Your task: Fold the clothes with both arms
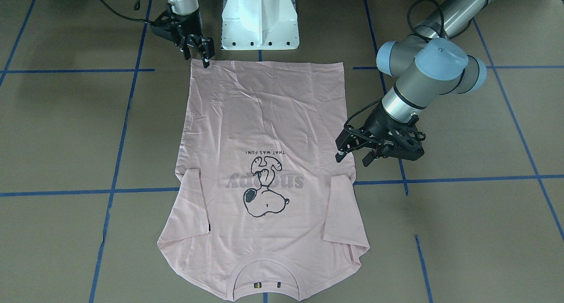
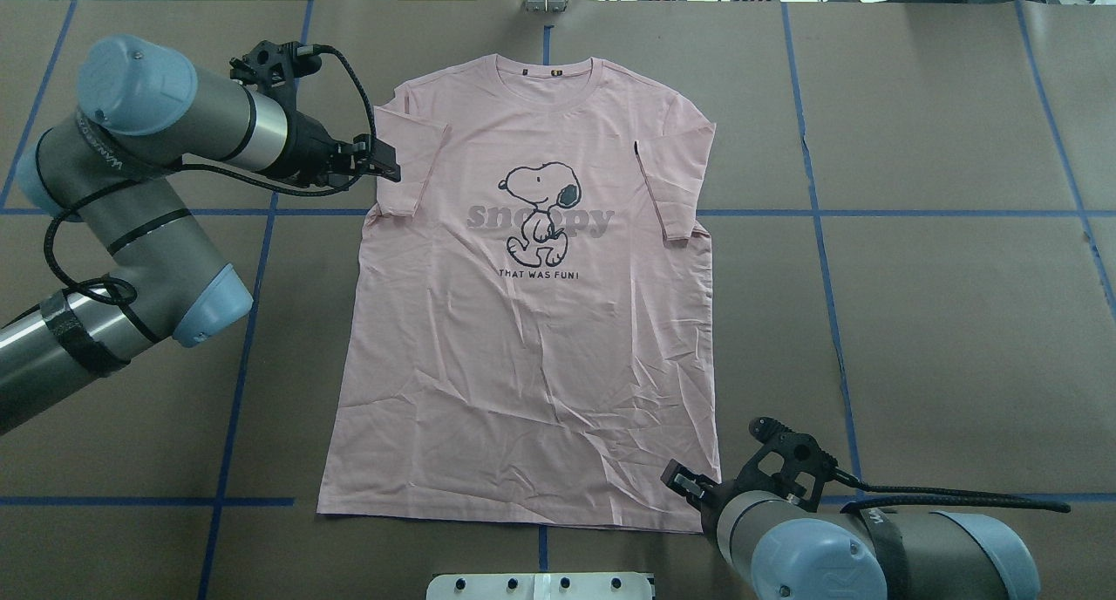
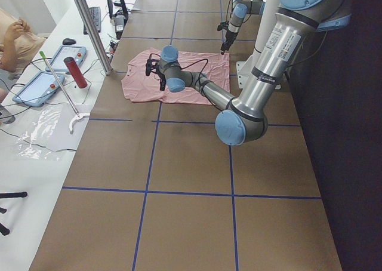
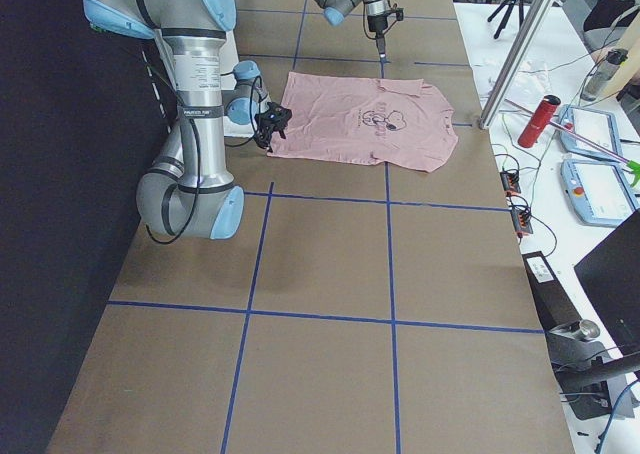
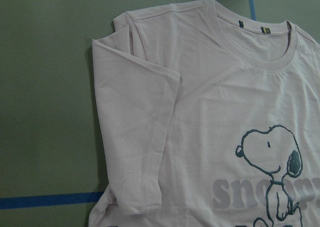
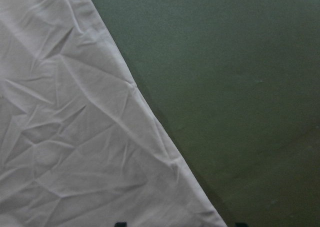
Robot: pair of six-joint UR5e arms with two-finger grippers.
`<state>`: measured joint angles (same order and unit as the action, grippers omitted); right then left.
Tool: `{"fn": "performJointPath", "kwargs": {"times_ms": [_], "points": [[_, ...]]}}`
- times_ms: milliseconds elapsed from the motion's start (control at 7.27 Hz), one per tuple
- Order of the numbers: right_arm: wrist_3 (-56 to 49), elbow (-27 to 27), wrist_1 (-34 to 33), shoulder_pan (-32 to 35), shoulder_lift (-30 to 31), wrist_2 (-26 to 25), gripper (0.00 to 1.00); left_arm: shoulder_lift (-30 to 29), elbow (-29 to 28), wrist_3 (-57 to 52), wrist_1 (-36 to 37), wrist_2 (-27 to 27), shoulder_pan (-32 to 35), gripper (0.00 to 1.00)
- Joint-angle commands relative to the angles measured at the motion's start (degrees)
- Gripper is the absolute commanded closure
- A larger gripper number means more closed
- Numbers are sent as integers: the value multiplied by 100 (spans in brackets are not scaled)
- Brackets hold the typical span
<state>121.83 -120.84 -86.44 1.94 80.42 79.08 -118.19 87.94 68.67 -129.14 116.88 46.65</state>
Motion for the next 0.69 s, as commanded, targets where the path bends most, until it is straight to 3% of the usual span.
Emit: {"fn": "performJointPath", "kwargs": {"times_ms": [0,550], "points": [[17,60,-5,-63,8,10,25,-2,4,-2,-15,-7,-7,16],[17,113,-101,-203,43,19,31,-11,13,7,-15,2,2,16]]}}
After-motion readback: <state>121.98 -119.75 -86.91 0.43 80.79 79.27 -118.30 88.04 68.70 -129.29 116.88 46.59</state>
